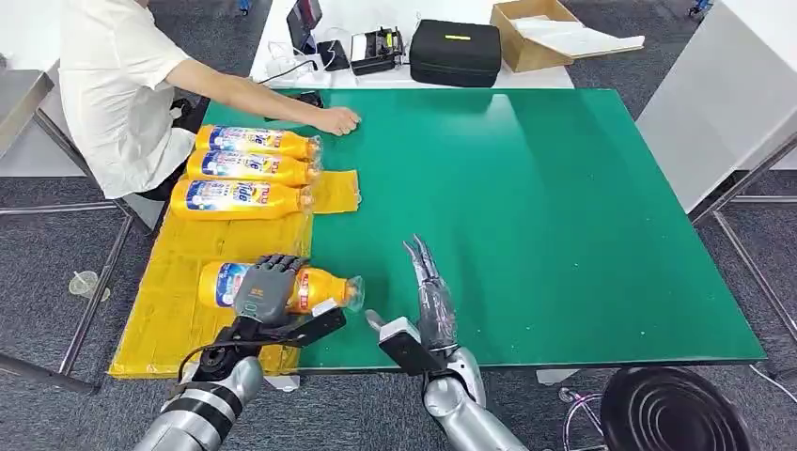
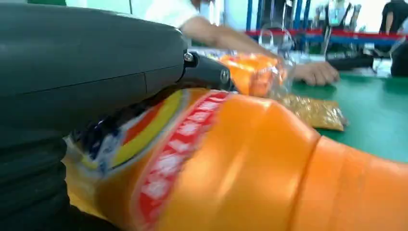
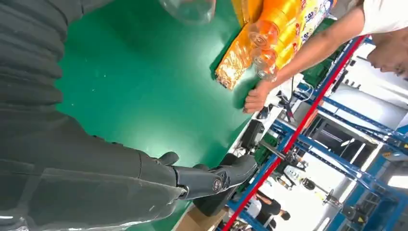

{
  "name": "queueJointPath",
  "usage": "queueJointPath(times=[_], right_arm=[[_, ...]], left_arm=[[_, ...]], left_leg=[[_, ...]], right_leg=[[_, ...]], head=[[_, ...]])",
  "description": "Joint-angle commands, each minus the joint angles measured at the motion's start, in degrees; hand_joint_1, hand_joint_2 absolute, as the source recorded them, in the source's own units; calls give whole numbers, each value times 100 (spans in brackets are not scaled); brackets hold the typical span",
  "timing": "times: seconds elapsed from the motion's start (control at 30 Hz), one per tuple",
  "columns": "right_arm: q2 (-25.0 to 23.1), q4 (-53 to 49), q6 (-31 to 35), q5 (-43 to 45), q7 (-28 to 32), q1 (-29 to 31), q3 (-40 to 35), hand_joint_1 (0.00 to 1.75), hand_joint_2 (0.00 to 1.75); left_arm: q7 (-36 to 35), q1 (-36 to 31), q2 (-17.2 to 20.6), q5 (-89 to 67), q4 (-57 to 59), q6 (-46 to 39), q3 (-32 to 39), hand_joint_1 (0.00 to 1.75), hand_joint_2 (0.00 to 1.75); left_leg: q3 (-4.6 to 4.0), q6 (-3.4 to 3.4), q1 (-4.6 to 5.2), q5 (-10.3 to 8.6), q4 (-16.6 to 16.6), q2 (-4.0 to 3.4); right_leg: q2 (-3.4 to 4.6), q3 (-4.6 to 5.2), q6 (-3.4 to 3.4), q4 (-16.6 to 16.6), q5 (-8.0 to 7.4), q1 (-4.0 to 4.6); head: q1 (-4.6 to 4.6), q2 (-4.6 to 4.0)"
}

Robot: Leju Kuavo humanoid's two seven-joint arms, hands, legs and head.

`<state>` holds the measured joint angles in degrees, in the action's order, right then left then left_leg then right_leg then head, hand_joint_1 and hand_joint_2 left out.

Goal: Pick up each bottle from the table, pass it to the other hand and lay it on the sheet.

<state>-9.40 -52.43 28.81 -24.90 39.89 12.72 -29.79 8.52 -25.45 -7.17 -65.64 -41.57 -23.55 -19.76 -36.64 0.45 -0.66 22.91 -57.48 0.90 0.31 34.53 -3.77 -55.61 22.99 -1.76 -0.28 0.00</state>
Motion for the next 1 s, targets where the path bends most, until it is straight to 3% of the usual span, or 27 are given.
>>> queueJointPath(times=[0.03,0.27,1.0], right_arm=[[144,51,17,172,11,107,27,0,175],[274,-8,91,333,11,117,-77,0,175],[283,-2,92,353,11,131,-86,0,175]], left_arm=[[143,-457,257,416,420,986,-519,0,175],[749,-438,728,1089,24,2225,-977,0,175],[816,-424,793,1150,-32,2272,-1001,0,175]], left_leg=[[12,1,-2,5,0,-5],[28,1,-2,9,2,-14],[44,1,-2,9,3,-13]], right_leg=[[-2,-13,13,2,4,5],[6,-29,18,4,6,6],[4,-46,18,4,5,6]], head=[[0,0],[0,0],[0,0]])
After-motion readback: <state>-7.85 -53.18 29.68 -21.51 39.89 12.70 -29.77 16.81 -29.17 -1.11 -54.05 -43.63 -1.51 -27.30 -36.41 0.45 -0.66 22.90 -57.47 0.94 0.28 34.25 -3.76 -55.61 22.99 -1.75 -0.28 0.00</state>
